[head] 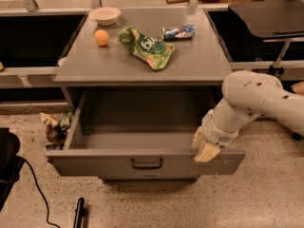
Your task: Open top drawer
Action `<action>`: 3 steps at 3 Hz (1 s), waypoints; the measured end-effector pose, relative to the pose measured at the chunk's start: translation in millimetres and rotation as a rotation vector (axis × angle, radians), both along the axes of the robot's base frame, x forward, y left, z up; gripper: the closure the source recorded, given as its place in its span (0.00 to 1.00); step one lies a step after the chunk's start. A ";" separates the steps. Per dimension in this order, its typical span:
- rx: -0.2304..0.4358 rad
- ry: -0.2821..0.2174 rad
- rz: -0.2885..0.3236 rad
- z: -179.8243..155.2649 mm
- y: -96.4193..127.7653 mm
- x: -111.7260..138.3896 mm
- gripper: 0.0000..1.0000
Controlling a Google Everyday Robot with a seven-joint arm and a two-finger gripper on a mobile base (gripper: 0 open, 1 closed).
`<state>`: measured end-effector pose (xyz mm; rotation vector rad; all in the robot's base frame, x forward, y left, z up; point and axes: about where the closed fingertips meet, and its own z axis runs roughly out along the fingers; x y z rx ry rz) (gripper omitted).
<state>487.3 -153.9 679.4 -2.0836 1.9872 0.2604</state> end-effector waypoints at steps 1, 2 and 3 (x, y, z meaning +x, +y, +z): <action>0.000 0.000 0.000 0.0 0.0 0.0 0.38; 0.000 0.000 0.000 0.0 0.0 0.0 0.15; 0.000 0.000 0.000 0.0 0.0 0.0 0.00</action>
Offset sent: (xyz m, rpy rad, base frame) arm 0.0000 0.0000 0.0000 0.0000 0.0000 0.0000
